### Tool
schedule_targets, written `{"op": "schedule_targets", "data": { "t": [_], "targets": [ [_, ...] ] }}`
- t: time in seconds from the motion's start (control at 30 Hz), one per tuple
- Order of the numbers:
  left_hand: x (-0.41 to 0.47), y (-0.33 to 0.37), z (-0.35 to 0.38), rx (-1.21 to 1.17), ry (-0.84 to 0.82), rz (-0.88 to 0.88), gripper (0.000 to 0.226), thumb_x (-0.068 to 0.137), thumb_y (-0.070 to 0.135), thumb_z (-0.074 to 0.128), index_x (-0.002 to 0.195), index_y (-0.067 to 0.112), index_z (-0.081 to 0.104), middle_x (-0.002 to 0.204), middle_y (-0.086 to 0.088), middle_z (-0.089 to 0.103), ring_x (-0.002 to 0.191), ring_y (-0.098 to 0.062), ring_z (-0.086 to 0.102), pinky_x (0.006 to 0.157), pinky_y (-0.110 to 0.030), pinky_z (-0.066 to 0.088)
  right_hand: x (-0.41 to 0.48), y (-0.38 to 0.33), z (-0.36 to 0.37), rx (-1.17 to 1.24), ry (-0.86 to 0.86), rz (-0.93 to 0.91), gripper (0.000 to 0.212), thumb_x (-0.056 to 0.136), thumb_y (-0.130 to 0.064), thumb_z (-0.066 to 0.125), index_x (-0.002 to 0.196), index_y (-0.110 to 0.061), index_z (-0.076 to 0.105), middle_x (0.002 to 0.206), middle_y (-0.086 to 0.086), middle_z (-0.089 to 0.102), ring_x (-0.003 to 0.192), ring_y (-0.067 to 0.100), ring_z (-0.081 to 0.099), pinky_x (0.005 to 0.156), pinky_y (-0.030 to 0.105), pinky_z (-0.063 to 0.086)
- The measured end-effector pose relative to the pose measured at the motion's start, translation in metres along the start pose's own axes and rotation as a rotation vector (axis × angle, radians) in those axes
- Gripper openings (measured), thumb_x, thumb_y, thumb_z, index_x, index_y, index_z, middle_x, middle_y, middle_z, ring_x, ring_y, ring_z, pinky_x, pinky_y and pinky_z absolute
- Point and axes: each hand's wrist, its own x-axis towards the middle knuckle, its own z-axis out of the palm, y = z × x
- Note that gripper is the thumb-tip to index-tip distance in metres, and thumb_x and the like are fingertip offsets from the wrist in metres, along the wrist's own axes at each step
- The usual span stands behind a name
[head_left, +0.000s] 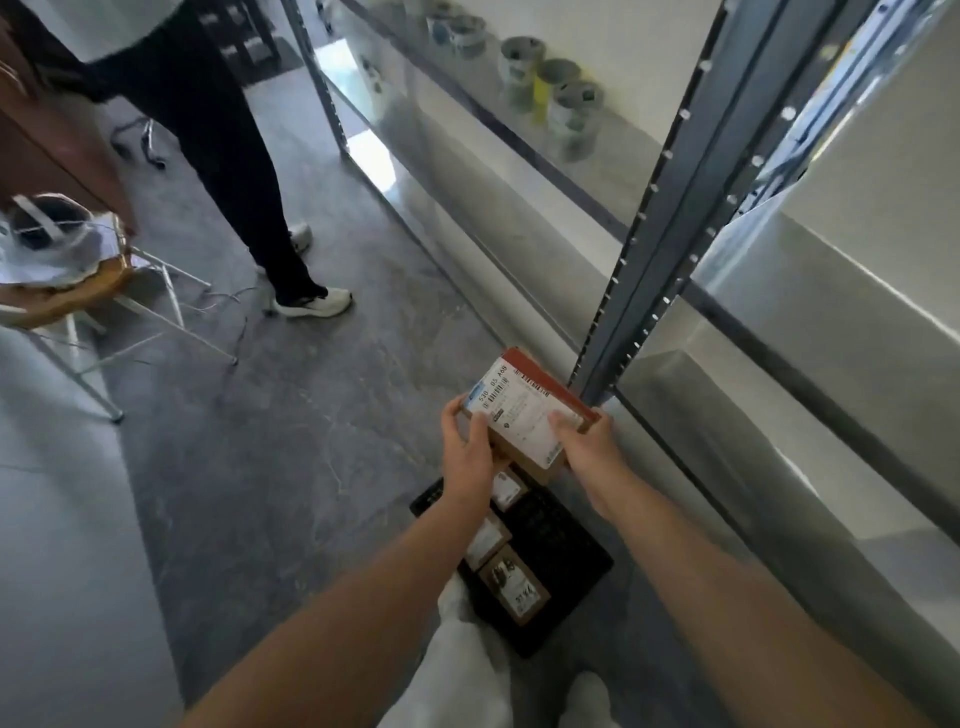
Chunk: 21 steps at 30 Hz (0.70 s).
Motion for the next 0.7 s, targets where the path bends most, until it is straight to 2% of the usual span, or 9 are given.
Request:
{"op": "schedule_targets", "data": {
  "t": [0.17, 0.3, 0.43, 0.53, 0.7],
  "targets": [
    [0.056, -0.008, -0.021, 0.116, -0.093, -0.090, 0.009, 0.101, 0.024, 0.050, 0.106, 0.032, 0.049, 0.095, -0.012, 0.070, 0.078, -0.021, 0.073, 0.059, -0.027, 0.058, 0.023, 0.016, 0.020, 0.095, 0.056, 0.105, 0.051, 0.094, -0.031, 0.061, 0.138, -0.016, 0.040, 0.118, 0.006, 0.067, 0.101, 0.021, 0.069, 0.087, 0.044, 0.058],
    [0.102, -0.024, -0.034, 0.326, -0.230, -0.125, 0.006, 0.101, 0.024, 0.051, 0.095, 0.025, 0.049, 0.103, -0.013, 0.071, 0.084, -0.018, 0.072, 0.064, -0.024, 0.058, 0.035, 0.035, 0.025, 0.114, 0.138, 0.154, 0.032, 0.098, -0.027, 0.057, 0.128, -0.015, 0.056, 0.116, 0.004, 0.070, 0.100, 0.017, 0.069, 0.087, 0.037, 0.058],
    [0.134, -0.043, -0.044, 0.464, -0.313, -0.164, 0.010, 0.102, 0.020, 0.050, 0.091, 0.020, 0.051, 0.096, -0.007, 0.072, 0.080, -0.014, 0.073, 0.062, -0.020, 0.056, 0.046, 0.061, 0.029, 0.030, 0.228, 0.186, 0.035, 0.103, -0.031, 0.045, 0.134, -0.014, 0.050, 0.122, 0.001, 0.063, 0.097, 0.012, 0.062, 0.080, 0.023, 0.051],
    [0.154, -0.068, -0.047, 0.477, -0.341, -0.175, 0.010, 0.101, 0.019, 0.051, 0.092, 0.019, 0.053, 0.089, -0.001, 0.073, 0.076, -0.012, 0.074, 0.060, -0.018, 0.056, 0.065, 0.092, 0.031, -0.007, 0.257, 0.231, 0.041, 0.104, -0.036, 0.039, 0.138, -0.014, 0.046, 0.129, 0.005, 0.060, 0.113, 0.020, 0.059, 0.098, 0.034, 0.048],
    [0.188, -0.126, -0.066, 0.685, -0.340, -0.160, 0.009, 0.100, 0.022, 0.054, 0.093, 0.023, 0.060, 0.088, -0.001, 0.073, 0.076, -0.012, 0.073, 0.064, -0.025, 0.059, 0.105, 0.172, 0.040, 0.116, 0.245, 0.356, 0.038, 0.104, -0.036, 0.041, 0.136, -0.019, 0.046, 0.121, 0.004, 0.063, 0.109, 0.021, 0.062, 0.097, 0.042, 0.052]
  ]
}}
